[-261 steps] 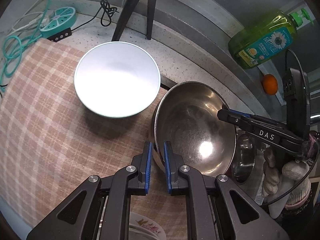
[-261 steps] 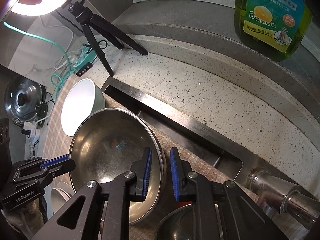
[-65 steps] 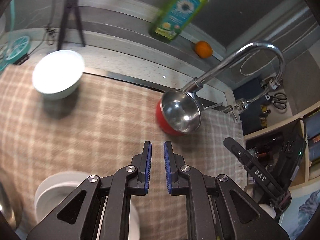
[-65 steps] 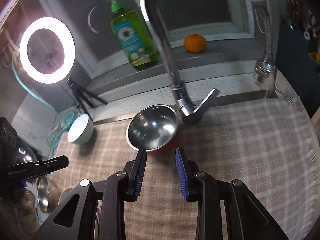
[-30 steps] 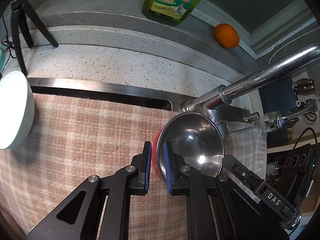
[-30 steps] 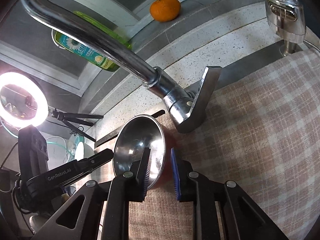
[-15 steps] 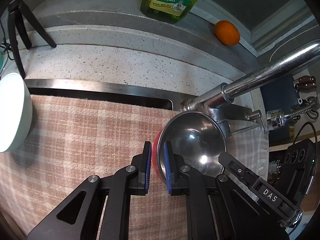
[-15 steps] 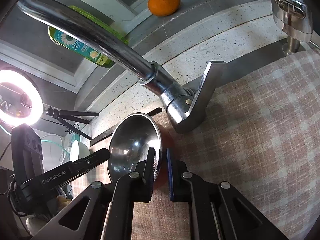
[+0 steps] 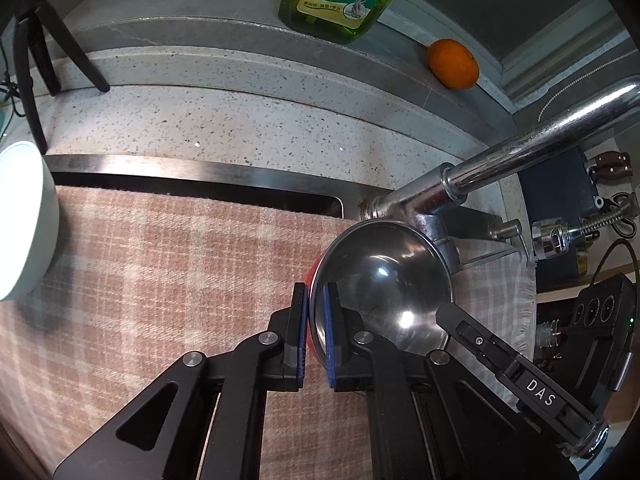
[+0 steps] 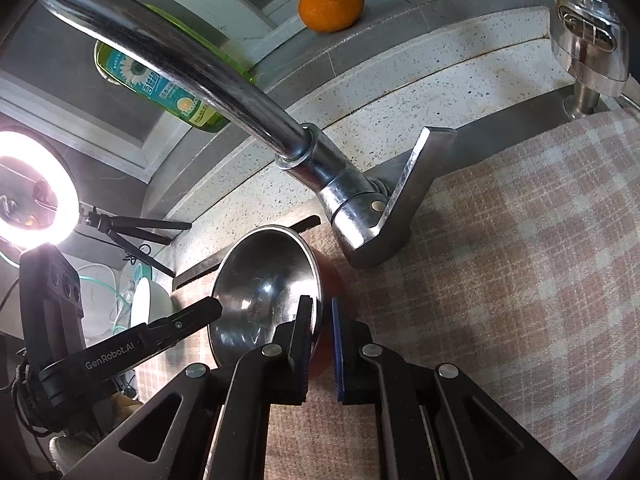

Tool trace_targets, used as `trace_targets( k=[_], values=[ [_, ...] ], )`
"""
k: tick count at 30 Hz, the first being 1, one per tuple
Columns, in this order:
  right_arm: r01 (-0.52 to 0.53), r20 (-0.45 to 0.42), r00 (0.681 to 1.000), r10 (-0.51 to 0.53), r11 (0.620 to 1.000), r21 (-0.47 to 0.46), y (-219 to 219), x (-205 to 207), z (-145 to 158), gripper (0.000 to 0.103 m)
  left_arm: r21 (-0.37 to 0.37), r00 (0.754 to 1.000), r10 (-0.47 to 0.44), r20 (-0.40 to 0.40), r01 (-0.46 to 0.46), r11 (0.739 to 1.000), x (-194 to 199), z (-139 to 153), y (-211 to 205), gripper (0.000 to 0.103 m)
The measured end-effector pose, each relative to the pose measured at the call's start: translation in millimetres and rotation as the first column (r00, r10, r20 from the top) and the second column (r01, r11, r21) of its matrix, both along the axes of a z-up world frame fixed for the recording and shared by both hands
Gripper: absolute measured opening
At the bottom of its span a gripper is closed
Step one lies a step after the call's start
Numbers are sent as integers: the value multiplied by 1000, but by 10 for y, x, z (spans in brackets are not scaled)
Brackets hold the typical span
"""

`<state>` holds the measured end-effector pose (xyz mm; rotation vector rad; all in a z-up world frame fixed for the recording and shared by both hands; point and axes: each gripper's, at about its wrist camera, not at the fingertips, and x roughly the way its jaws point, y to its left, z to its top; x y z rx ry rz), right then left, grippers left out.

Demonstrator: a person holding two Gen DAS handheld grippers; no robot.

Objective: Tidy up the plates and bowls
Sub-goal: 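Lift the red-outside bowl with both grippers and carry it toward the steel bowl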

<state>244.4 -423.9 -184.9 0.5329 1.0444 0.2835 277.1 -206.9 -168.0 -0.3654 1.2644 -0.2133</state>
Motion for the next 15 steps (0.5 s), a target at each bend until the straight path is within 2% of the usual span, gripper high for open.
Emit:
trace_targets(
  k=[15],
  values=[
    [-40, 41, 998, 41, 999, -15, 164, -170, 325, 8, -24, 999, 18, 44, -17, 1000, -234, 258, 202, 6]
  ],
)
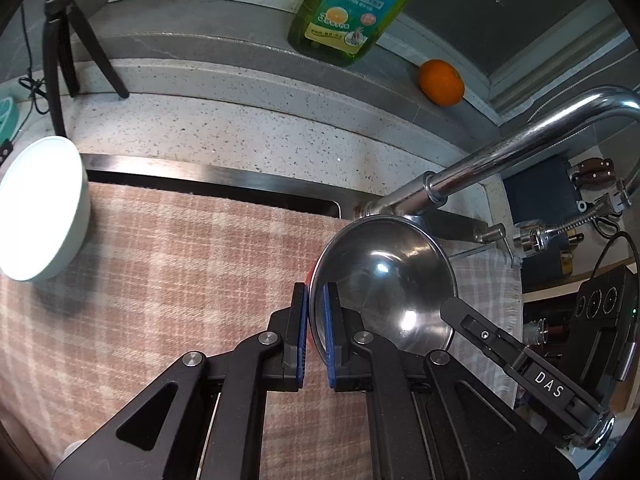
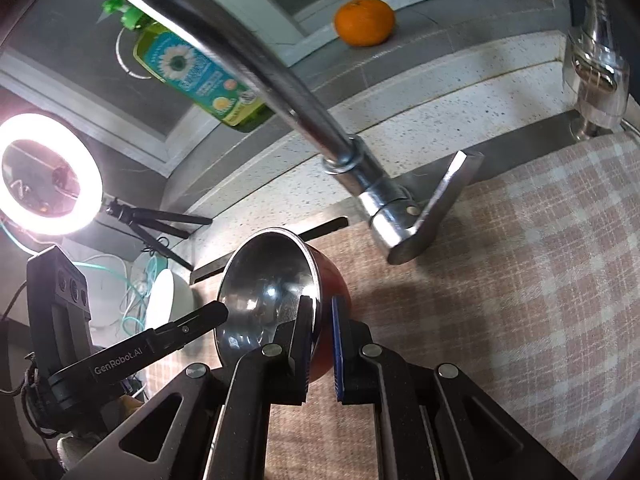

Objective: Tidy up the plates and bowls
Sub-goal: 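Lift the red-outside bowl with both grippers and carry it toward the steel bowl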

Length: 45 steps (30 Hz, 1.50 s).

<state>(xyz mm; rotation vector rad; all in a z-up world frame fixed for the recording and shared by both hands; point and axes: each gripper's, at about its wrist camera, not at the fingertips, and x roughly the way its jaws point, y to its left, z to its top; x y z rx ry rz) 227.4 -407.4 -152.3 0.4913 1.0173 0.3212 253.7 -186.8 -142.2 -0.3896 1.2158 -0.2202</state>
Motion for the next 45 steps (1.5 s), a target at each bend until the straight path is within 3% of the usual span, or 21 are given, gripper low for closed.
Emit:
trace_targets(
  k=[13, 45],
  values=[
    [-53, 25, 998, 53, 998, -20, 405, -265, 248, 8, -16, 999, 37, 40, -37, 999, -357, 258, 366, 6],
    [-178, 44, 983, 180, 983, -44, 1645, -1088, 332, 8, -23, 984, 152, 90, -151, 988, -1429, 483, 1529, 6]
  ],
)
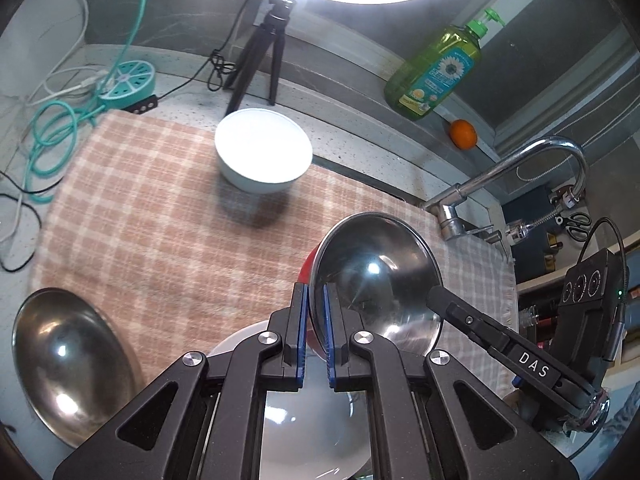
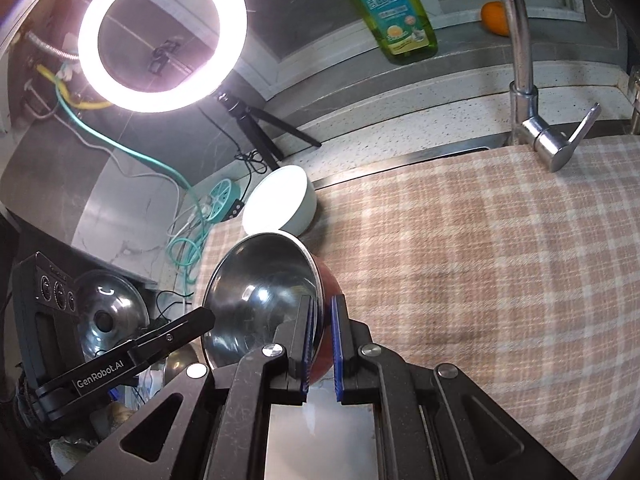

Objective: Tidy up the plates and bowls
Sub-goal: 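Lift the red-outside bowl with both grippers and carry it toward the steel bowl, then lower the red-outside bowl into the steel bowl with both grippers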

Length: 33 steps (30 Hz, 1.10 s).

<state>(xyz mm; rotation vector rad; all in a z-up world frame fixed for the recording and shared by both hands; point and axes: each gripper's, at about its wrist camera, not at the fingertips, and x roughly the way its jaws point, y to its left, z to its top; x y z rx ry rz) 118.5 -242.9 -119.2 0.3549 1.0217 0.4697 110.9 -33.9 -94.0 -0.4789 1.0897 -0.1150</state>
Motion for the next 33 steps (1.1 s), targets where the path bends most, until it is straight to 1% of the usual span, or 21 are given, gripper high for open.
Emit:
trace_targets(
  k=[15, 25, 33],
  values=[
    [-105, 17, 994, 105, 994, -3, 691, -286, 61, 8, -7, 994, 104, 20, -104, 995, -509, 77, 635, 6],
    [-198, 13, 980, 198, 980, -13, 1214, -464, 28, 8, 0, 981, 194, 24, -194, 981, -860, 85, 1035, 6],
    [-258, 9, 966, 258, 966, -22, 1511, -557, 3, 8, -4, 966, 257, 20, -257, 967, -1088, 50, 1263, 6]
  ],
)
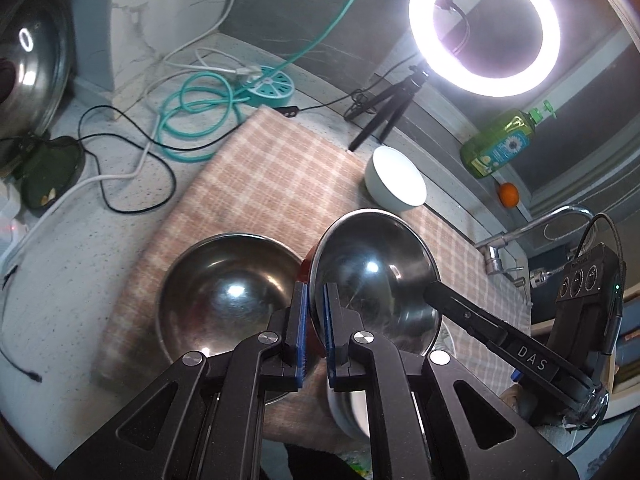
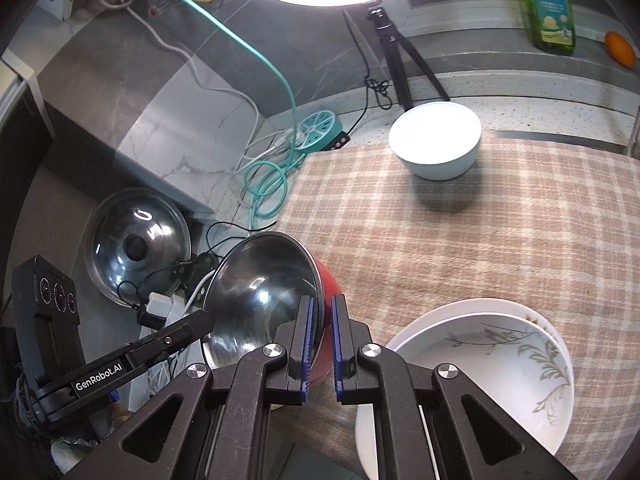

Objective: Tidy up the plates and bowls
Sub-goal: 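Lower the red-outside bowl into the steel bowl with both grippers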

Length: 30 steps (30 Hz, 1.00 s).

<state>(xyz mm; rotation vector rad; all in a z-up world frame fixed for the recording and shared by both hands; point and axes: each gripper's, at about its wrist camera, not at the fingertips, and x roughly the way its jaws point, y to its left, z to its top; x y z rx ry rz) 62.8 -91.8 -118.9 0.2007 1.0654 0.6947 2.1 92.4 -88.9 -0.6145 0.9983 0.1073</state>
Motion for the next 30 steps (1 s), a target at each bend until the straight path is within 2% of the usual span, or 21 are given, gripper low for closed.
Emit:
trace_targets(
  k=[13, 22, 30],
  values=[
    [-101, -19, 995, 100, 994, -48, 530, -90, -219, 8, -11, 995, 94, -31, -94, 995, -279, -219, 364, 6],
    [-134, -36, 991, 131, 986, -101, 723, -83, -412, 8, -26, 990, 115, -81, -118, 993, -335, -488, 473, 6],
    [-168, -42, 986, 163, 974, -151, 839, -90, -541, 8, -30, 988, 118, -102, -122, 992, -361, -605, 528, 6]
  ],
)
